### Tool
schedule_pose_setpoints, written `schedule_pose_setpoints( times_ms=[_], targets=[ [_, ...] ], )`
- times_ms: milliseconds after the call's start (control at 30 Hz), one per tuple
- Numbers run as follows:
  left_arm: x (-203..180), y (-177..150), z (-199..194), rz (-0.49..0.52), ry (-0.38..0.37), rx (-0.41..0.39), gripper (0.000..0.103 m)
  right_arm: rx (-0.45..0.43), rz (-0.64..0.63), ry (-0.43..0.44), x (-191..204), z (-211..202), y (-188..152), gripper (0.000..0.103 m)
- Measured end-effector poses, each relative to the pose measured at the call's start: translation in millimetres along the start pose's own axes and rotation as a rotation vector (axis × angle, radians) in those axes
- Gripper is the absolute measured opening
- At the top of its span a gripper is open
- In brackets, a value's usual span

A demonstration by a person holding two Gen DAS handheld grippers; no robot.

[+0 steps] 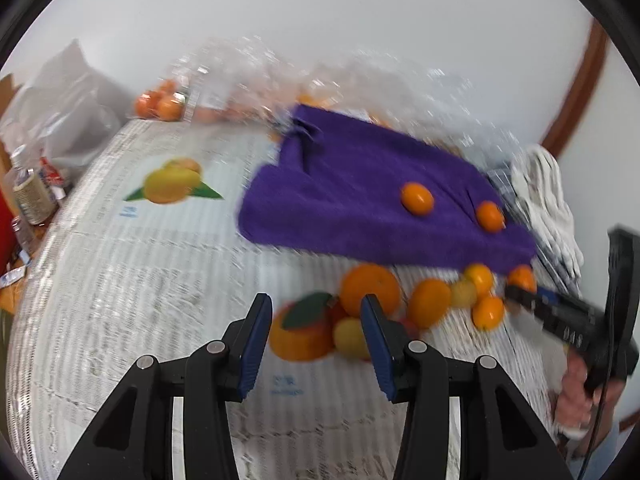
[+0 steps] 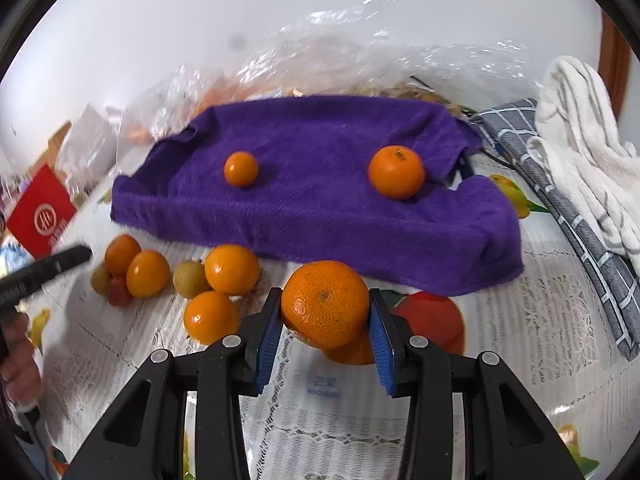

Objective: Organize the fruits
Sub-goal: 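Grasp another large orange with the right tool while the left tool grasps a small yellow fruit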

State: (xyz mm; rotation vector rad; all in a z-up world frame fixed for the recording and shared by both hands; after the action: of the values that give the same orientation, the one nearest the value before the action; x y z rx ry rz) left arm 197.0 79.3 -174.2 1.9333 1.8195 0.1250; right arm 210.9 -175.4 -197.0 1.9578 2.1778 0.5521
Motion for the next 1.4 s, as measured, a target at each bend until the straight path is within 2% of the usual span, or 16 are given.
schedule_pose_setpoints(
  times_ms=[233, 333, 500, 567, 700, 733, 1000, 1133, 1400],
  targets=[
    [-18, -8, 14, 0.081, 0.025, 0.060, 0.044, -0.024, 0.046, 0.006, -16, -5, 1, 0.041],
    [-23, -9, 15, 0.109, 0.059, 0.055, 0.043, -0.033, 0.049, 0.002, -19, -7, 1, 0.041],
    [-24, -7, 18, 0.105, 0.059, 0.045, 0.042, -0.036, 0.047, -0.008, -18, -8, -1, 0.041],
    [-25, -6, 19, 0.104, 0.075, 0.039, 0.038, -0.036, 0.041, -0.015, -17, -7, -2, 0.041],
    [-27, -5, 21, 0.111, 0.092, 0.037, 0.023, -0.035, 0.022, -0.036, -13, -6, -3, 0.041],
    [-27, -5, 21, 0.109, 0.082, 0.035, 0.023, -0.033, 0.018, -0.038, -12, -5, -3, 0.041],
    [-23, -3, 3, 0.081, 0.037, -0.051, 0.023, -0.033, 0.017, -0.043, -12, -4, -4, 0.041],
    [-19, 0, -4, 0.063, 0.059, -0.089, 0.023, -0.038, 0.030, -0.037, -14, -5, -4, 0.041],
    [-17, 1, -12, 0.045, 0.047, -0.126, 0.023, -0.069, 0.050, -0.016, -19, -12, -3, 0.041]
  ],
)
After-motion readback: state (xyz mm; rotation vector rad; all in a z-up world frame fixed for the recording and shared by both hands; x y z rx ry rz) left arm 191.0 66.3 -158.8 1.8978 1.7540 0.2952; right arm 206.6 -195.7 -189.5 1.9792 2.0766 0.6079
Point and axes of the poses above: each gripper's, at about its wrist camera, not at the fingertips, and z roughly the way its jaws point, x to its left, y to its top, the point moved 3 cm from there along z, roughly the way its jaws point, and after that the axes turned 15 degrees about x, right-handed, at the moved point
